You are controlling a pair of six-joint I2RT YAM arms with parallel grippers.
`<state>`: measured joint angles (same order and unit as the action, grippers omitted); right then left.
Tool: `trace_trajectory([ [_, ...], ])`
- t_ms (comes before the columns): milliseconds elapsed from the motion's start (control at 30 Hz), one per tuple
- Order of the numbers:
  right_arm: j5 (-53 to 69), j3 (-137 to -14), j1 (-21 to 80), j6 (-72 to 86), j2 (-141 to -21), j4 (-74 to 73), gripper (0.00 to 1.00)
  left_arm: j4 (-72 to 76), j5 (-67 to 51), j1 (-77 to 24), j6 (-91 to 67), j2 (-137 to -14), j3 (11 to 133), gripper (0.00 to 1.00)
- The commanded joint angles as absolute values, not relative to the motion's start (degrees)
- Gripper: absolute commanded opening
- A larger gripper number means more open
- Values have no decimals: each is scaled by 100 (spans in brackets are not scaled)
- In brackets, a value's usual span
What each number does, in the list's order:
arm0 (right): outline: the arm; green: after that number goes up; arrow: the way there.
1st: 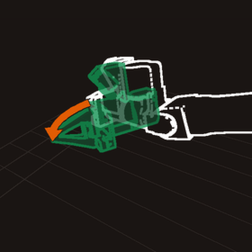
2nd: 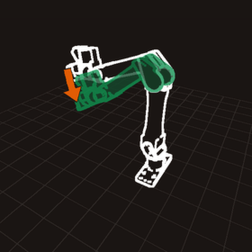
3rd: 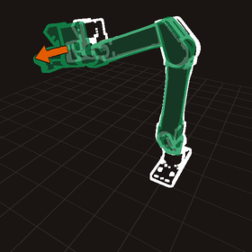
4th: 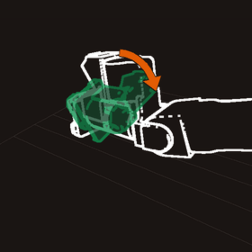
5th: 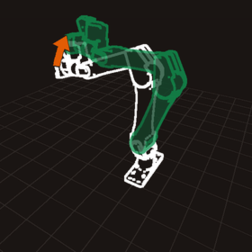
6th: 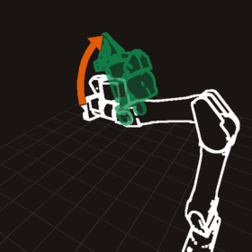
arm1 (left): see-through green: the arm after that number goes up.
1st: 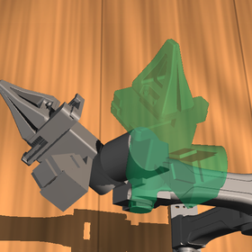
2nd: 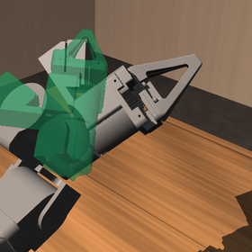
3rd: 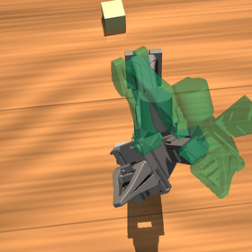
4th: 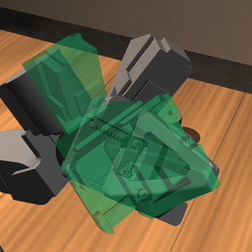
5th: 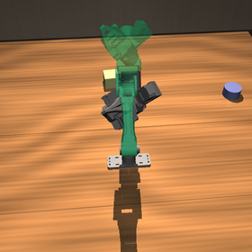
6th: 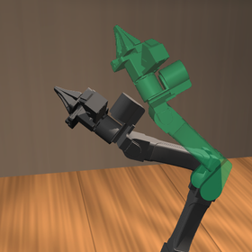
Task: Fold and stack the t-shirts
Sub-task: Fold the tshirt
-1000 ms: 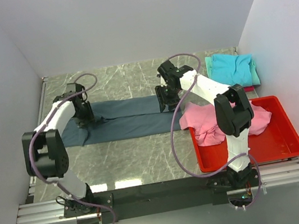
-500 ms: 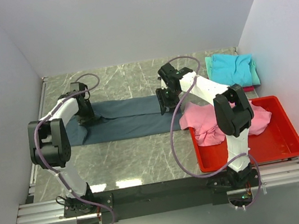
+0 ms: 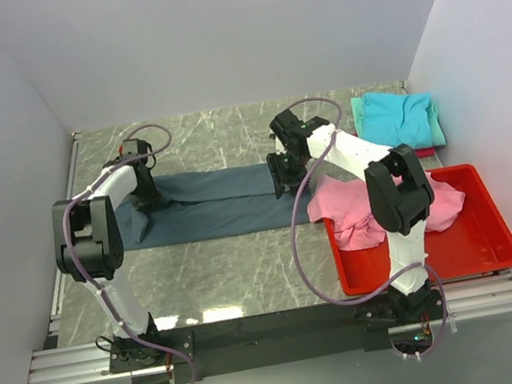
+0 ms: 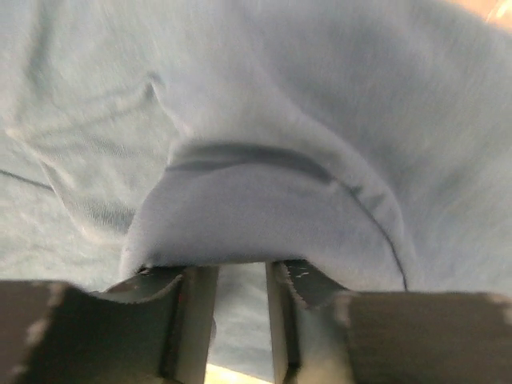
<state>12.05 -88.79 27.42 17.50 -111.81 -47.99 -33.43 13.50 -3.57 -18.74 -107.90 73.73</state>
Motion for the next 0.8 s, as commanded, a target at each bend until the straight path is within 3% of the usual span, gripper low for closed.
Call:
trace_trajectory([
  [0, 1257, -9009, 2812, 1723, -11153, -4772, 52, -3094, 1599, -369, -1846, -10951, 7743, 31],
  [200, 1283, -8991, 2839, 1696, -11180, -4781, 52, -3182, 1748, -369, -1846, -11083, 7761, 13],
  [400, 1301, -9061, 2848, 1679, -11215, -4816, 52, -3146, 1767, -369, -1854, -11057, 7585, 11],
  [500, 1301, -9105, 2865, 1679, -11241, -4825, 52, -3147, 1732, -369, -1872, -11030, 7576, 0],
  [767, 1301, -9079, 2874, 1670, -11224, -4843, 51, -3375, 1363, -369, -2021, -10461, 7708, 0],
])
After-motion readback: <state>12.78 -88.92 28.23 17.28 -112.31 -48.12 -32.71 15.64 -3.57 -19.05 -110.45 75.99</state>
